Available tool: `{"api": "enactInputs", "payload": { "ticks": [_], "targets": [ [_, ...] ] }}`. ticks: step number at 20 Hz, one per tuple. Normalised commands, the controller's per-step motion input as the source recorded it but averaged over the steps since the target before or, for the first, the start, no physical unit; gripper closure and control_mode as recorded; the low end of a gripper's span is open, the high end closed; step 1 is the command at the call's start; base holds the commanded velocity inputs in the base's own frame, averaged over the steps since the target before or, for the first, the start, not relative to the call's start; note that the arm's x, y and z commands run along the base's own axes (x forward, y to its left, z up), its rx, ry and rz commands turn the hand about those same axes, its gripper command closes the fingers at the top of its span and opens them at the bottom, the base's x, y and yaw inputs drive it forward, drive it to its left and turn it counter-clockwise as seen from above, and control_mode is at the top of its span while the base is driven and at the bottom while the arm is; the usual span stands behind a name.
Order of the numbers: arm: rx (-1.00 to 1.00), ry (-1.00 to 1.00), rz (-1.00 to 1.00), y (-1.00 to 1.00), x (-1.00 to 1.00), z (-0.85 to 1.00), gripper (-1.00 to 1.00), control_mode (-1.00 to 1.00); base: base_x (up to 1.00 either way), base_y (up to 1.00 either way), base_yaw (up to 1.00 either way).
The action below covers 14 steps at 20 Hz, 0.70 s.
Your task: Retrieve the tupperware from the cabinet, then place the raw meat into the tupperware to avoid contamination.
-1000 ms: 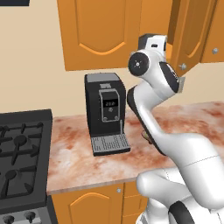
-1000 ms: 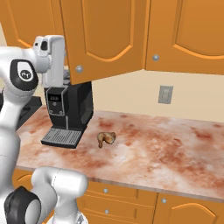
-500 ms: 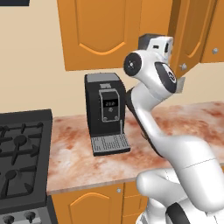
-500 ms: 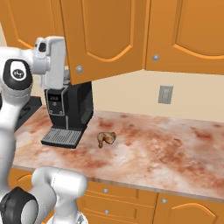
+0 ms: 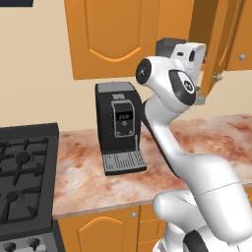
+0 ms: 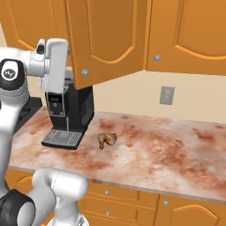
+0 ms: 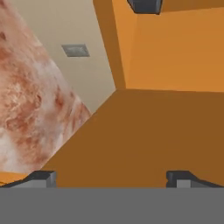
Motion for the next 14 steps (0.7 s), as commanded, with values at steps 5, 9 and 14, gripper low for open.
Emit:
{"api": "enactInputs", "payload": {
  "ticks": [5, 9, 14],
  "targets": [
    [-0.01, 0.04, -0.19, -0.43, 0.03, -0.01, -1.0, -1.0, 0.0, 0.0, 0.0],
    [0.0, 0.03, -0.09, -0.53, 0.08, -0.06, -1.0, -1.0, 0.0, 0.0, 0.0],
    [0.03, 0.02, -0.01, -0.58, 0.02, -0.1, -1.0, -1.0, 0.0, 0.0, 0.0]
  ]
}}
